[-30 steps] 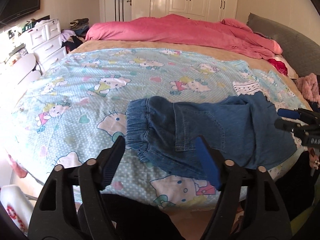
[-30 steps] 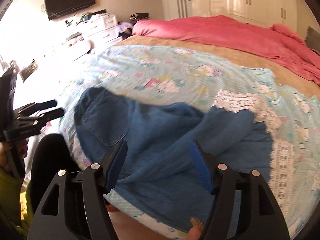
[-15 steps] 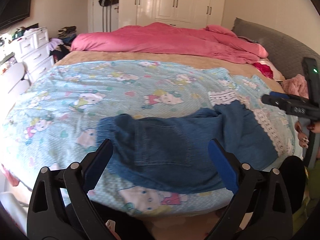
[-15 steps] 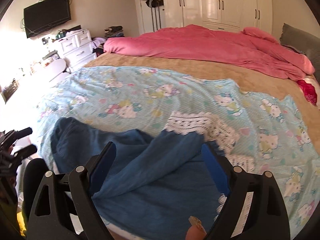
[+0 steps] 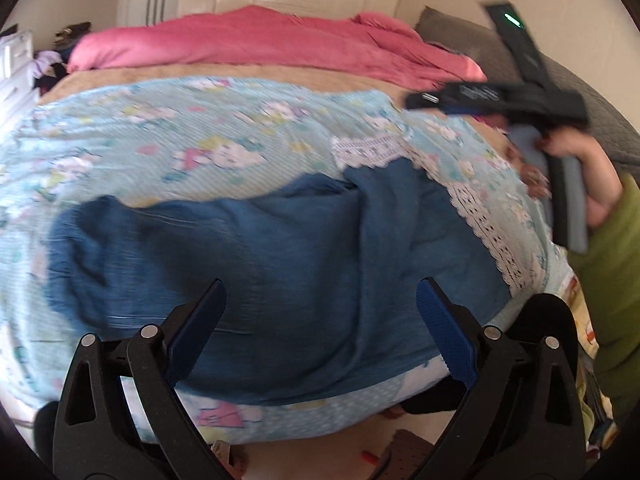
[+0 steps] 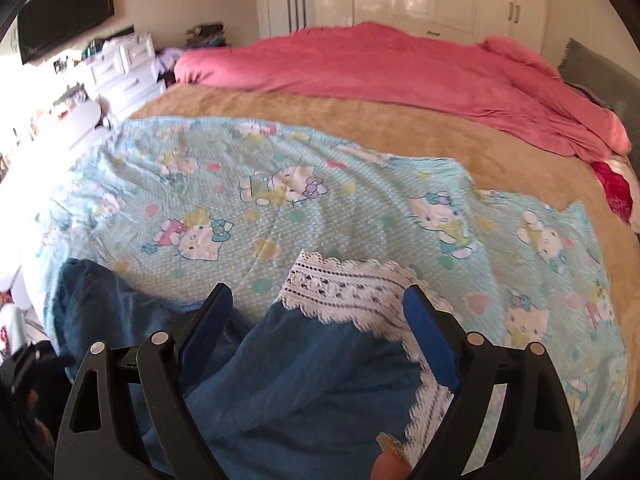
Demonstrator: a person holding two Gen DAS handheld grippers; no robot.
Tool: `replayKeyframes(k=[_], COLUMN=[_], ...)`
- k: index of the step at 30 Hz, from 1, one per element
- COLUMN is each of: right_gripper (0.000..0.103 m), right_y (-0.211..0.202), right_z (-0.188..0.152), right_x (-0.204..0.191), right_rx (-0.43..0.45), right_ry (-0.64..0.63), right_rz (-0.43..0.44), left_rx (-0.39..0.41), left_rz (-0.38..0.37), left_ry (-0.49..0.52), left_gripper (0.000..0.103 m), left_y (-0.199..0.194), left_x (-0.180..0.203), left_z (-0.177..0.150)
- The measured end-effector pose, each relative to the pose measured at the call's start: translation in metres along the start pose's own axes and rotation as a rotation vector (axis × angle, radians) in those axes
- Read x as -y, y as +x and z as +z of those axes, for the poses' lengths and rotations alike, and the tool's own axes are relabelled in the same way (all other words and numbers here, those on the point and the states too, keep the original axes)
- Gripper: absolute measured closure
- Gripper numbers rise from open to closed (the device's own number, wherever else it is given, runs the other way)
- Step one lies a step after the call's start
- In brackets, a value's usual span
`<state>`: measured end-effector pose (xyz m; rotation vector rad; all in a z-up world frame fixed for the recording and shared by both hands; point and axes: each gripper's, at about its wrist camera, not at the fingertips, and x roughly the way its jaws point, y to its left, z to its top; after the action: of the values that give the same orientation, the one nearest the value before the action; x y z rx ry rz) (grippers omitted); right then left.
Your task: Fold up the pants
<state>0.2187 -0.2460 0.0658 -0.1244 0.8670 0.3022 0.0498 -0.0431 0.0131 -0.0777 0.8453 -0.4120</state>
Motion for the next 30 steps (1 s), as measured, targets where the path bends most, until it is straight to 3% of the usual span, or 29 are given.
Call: replayKeyframes(k=[9, 15, 16, 18, 20, 22, 25, 30], right_gripper=[0.017, 0.017, 0.020, 0.042, 0.071, 0.086, 0.087, 0.087], right_y=[0.103, 0.141, 0.145, 0.150, 0.147, 0.134, 0.105, 0.042], right_z=[0.017, 0.015, 0.014, 0.010, 0.008, 0.005, 0.002, -0.015], right_x=[-0.024, -0.023, -0.021, -0.011, 0.001, 0.016, 0.038, 0.072], right_rx=[-0.192, -0.240, -0.244, -0.244, -0.227, -0.204, -0.144, -0.042], right_ry=[-0.026, -0.002, 0.006, 0.031, 0.053, 0.096, 0.156, 0.218], right_rz=[-0.037, -0.093, -0.101, -0.116, -0.097, -0.053, -0.006, 0.050], left_rx=[-0.085, -0.111, -0.112, -0.104, -0.101, -0.097, -0.087, -0.078], left_rz=[-0.084, -0.092, -0.091, -0.089, -0.072, -0.056, -0.064, -0.076], left_ry=[0.021, 0.017, 0.015, 0.016, 0.023, 0.028, 0.024, 0.049], left_gripper=[0.018, 0.026, 0.027, 0.036, 0.047, 0.057, 0.068, 0.069], left_y=[0.046, 0.069, 0.071, 0.073, 0.074, 0.073, 0.070, 0.064], left_x=[0.020, 0.024, 0.024, 0.024, 0.024, 0.023, 0.021, 0.021], left_z=[-0.005, -0.005, -0.004, -0.004, -0.003, -0.003, -0.003, -0.007])
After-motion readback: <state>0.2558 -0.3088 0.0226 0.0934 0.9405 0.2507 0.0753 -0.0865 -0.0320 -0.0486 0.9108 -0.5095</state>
